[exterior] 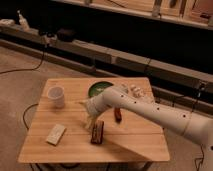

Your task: Place the white sponge in the ceramic cup

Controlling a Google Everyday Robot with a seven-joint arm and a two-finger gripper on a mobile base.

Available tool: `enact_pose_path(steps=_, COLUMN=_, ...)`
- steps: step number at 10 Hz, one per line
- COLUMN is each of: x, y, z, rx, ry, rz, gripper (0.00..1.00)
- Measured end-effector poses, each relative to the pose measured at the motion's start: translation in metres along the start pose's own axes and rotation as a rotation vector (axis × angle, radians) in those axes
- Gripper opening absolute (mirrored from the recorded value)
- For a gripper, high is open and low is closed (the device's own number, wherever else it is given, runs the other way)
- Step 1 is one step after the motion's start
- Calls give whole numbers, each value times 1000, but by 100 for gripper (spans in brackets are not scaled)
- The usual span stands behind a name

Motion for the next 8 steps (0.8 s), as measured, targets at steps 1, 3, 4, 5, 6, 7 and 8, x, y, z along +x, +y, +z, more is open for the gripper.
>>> enact_pose_path(steps=1, x=-2, y=0, z=4, rx=-4, ry=-16, rz=3, gripper=80)
enact_pose_path(steps=3, x=-20, y=3, z=33, rx=-47, ry=-85, rz=2, gripper=80)
enact_pose_path(steps=4, x=-29, y=3, z=55, rx=-80, ry=-126, rz=-7, gripper=80)
enact_pose_path(steps=5, x=-30, y=3, z=66, rx=-98, ry=-144, rz=-5, gripper=80)
enact_pose_path(steps=6, x=-29, y=1, z=76, rx=-111, ry=-159, rz=0, gripper=80)
enact_pose_path(steps=7, x=-28, y=-3, z=87, rx=-121, ry=-175, rz=10, gripper=80)
enact_pose_path(steps=8, x=-23, y=-6, z=95, rx=-122, ry=-188, rz=26, gripper=80)
